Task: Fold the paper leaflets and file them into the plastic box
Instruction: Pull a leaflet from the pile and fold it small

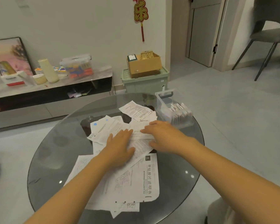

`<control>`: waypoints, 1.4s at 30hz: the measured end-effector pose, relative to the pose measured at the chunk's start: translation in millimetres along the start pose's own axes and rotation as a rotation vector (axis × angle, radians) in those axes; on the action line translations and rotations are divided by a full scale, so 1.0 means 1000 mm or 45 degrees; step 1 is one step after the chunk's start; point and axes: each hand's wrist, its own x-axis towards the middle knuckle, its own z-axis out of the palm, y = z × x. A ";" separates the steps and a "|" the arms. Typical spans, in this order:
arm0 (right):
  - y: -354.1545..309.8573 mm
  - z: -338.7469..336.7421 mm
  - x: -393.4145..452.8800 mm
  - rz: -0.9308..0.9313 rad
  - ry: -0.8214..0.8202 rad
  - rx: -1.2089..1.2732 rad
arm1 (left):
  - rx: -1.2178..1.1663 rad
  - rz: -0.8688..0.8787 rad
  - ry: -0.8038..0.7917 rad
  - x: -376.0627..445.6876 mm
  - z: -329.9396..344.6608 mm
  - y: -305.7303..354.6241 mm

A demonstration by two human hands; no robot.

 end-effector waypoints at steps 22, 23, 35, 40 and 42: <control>0.014 0.008 0.038 0.016 -0.048 -0.141 | -0.279 0.034 0.422 0.023 0.019 -0.009; 0.014 0.009 0.038 0.010 -0.027 -0.140 | -0.286 0.041 0.436 0.023 0.020 -0.007; 0.017 0.001 0.015 -0.047 0.016 0.011 | -0.468 0.110 0.519 0.007 0.015 -0.004; 0.016 -0.004 0.001 -0.065 -0.038 0.238 | -0.490 0.185 0.320 -0.006 0.002 -0.008; 0.014 -0.008 -0.004 -0.067 -0.077 0.358 | -0.551 0.206 0.251 -0.010 -0.001 -0.007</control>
